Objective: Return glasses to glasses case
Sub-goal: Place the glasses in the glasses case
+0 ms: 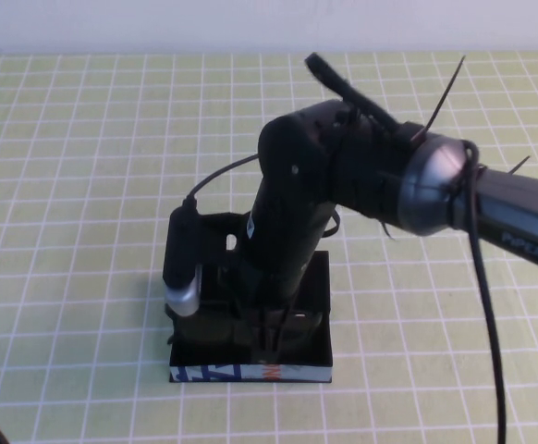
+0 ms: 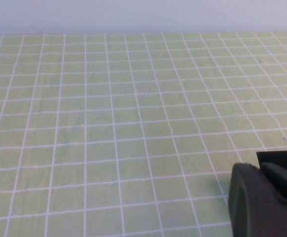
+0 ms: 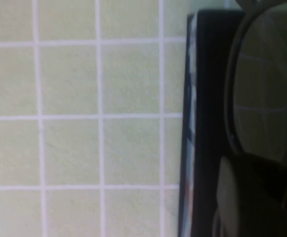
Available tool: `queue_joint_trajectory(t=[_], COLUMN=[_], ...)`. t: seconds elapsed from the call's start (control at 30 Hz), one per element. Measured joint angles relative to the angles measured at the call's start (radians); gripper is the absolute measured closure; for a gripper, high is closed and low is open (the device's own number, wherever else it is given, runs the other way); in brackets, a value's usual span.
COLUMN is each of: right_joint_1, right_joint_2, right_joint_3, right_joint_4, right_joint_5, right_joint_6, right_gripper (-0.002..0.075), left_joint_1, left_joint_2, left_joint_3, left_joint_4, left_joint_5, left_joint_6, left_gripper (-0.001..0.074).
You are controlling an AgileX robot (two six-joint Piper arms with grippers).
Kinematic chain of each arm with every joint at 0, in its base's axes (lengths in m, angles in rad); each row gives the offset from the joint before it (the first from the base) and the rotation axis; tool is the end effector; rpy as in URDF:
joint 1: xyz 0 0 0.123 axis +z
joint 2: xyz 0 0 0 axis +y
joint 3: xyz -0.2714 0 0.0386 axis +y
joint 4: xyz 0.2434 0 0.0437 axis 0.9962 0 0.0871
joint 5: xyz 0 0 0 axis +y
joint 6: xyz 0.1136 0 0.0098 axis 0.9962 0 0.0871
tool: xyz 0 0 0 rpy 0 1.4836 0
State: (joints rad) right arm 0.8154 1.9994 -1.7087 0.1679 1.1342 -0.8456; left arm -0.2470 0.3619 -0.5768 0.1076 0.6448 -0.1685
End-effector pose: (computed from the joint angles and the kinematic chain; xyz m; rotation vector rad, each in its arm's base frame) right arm 0.2754 0.3177 0.2164 -2.0866 2.0110 0.2278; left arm 0.0945 -0.0162 0.3117 0.1137 1.9099 -0.1608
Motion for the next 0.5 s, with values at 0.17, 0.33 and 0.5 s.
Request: queue_joint_trajectory(t=[0.17, 0.33, 0.5], right_joint_1=[0.0, 0.0, 0.0], right_joint_2=[0.043, 0.059, 0.065], right_joint_3=[-0.001, -0.005, -0.006], right_joint_4=[-0.034, -0.042, -0.046], right_joint_5=[-0.018, -0.027, -0.028], right_joint_6=[0.002, 0.002, 0.002], right_gripper=[0.0657, 0.0657, 0.0657], left_joint_1=[0.0, 0.0, 0.0], left_joint_2=[0.0, 0.0, 0.0], left_joint_3=[0.0, 0.0, 0.0], left_joint_4=[0.0, 0.0, 0.0], left_joint_5=[0.0, 0.0, 0.0], left_joint_6=[0.0, 0.0, 0.0], left_gripper=[0.0738, 0.0738, 0.0738])
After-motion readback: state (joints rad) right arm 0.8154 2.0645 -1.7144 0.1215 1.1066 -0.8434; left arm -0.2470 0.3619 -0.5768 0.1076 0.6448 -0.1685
